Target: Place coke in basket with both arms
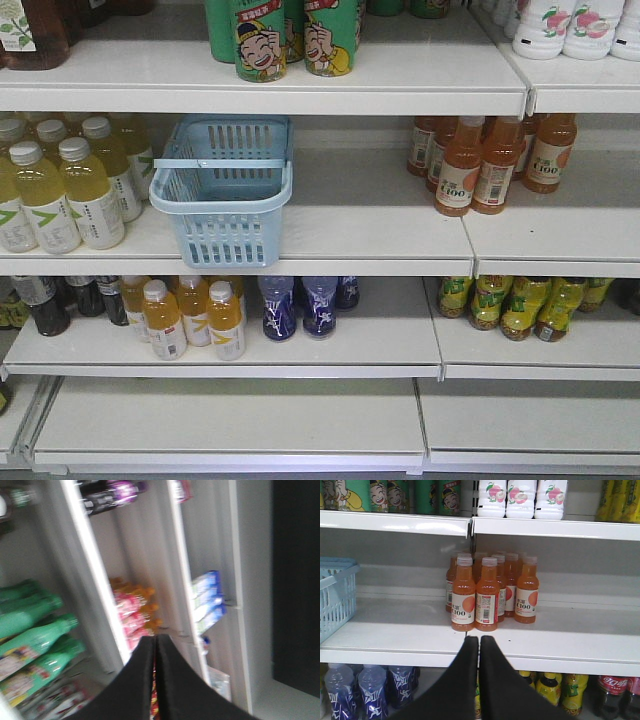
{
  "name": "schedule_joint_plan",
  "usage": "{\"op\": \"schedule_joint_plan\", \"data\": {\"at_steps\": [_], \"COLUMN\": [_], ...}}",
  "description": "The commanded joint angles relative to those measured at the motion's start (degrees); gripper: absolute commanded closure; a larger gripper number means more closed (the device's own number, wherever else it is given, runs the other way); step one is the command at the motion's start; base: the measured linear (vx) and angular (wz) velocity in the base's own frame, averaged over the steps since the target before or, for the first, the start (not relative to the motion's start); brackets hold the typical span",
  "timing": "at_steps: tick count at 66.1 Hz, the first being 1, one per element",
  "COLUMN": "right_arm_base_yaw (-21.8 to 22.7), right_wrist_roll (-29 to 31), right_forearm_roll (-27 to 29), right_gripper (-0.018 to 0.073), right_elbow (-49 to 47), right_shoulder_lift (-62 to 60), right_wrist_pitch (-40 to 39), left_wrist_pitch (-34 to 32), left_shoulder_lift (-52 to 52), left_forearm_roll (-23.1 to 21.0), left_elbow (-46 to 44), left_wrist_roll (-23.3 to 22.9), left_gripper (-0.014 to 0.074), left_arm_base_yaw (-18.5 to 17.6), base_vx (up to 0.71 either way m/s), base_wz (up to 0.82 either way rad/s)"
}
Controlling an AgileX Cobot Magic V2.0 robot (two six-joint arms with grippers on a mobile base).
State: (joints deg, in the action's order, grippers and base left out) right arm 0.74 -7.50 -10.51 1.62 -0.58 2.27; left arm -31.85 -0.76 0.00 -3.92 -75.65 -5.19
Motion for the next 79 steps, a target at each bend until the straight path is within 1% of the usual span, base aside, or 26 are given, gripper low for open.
{"op": "schedule_joint_plan", "data": {"at_steps": [1,8,12,18,23,31,39,44,51,56,60,67,74,79], "right_arm_base_yaw": [0.3,0.3,0.3,0.3,0.3,0.3,0.3,0.3,0.3,0.3,0.3,0.3,0.3,0.3], "right_wrist_roll": [0.1,0.1,0.1,0.1,0.1,0.1,0.1,0.1,0.1,0.1,0.1,0.1,0.1,0.1], "right_forearm_roll": [-0.5,-0.5,-0.5,-0.5,-0.5,-0.5,-0.5,-0.5,-0.5,-0.5,-0.5,-0.5,-0.5,-0.5], "right_gripper": [0.0564,0.0564,0.0564,0.0564,0.0564,0.0564,0.0564,0.0564,0.0564,0.0564,0.0564,0.0564,0.0564,0.0564], "right_elbow": [0.6,0.6,0.6,0.6,0.6,0.6,0.6,0.6,0.6,0.6,0.6,0.6,0.6,0.6], "right_shoulder_lift": [-1.1,-1.1,-1.1,-1.1,-1.1,-1.1,-1.1,-1.1,-1.1,-1.1,-1.1,-1.1,-1.1,-1.1], "right_wrist_pitch": [-4.0,-4.0,-4.0,-4.0,-4.0,-4.0,-4.0,-4.0,-4.0,-4.0,-4.0,-4.0,-4.0,-4.0], "left_wrist_pitch": [-1.7,0.8,1.2,1.2,-0.4,-4.8,-12.3,-19.3,-31.5,-38.5,-42.9,-45.9,-45.5,-45.5], "left_shoulder_lift": [1.7,7.7,12.7,21.5,28.9,40.8,53.6,61.8,75.1,82.8,88.7,97.3,103.8,106.9], "left_forearm_roll": [4.4,12.9,17.5,21.5,23.0,24.5,24.3,23.3,20.3,17.7,16.4,17.0,19.5,21.2], "left_elbow": [-7.8,-15.7,-19.8,-23.7,-25.0,-25.1,-25.1,-25.1,-25.2,-25.2,-26.1,-31.0,-37.5,-42.3], "left_wrist_roll": [0.5,4.3,4.6,4.0,2.7,0.7,-4.3,-6.1,-9.6,-11.4,-12.9,-15.6,-17.0,-17.0], "left_gripper": [0.0603,0.0603,0.0601,0.0594,0.0575,0.0515,0.0416,0.0343,0.0227,0.0167,0.0132,0.0107,0.0106,0.0106], "left_arm_base_yaw": [-0.3,-0.3,-0.3,-0.3,-0.3,-0.3,-0.3,-0.3,-0.3,-0.3,-0.3,-0.3,-0.3,-0.3], "base_vx": [0.0,0.0,0.0,0.0,0.0,0.0,0.0,0.0,0.0,0.0,0.0,0.0,0.0,0.0], "base_wz": [0.0,0.0,0.0,0.0,0.0,0.0,0.0,0.0,0.0,0.0,0.0,0.0,0.0,0.0]}}
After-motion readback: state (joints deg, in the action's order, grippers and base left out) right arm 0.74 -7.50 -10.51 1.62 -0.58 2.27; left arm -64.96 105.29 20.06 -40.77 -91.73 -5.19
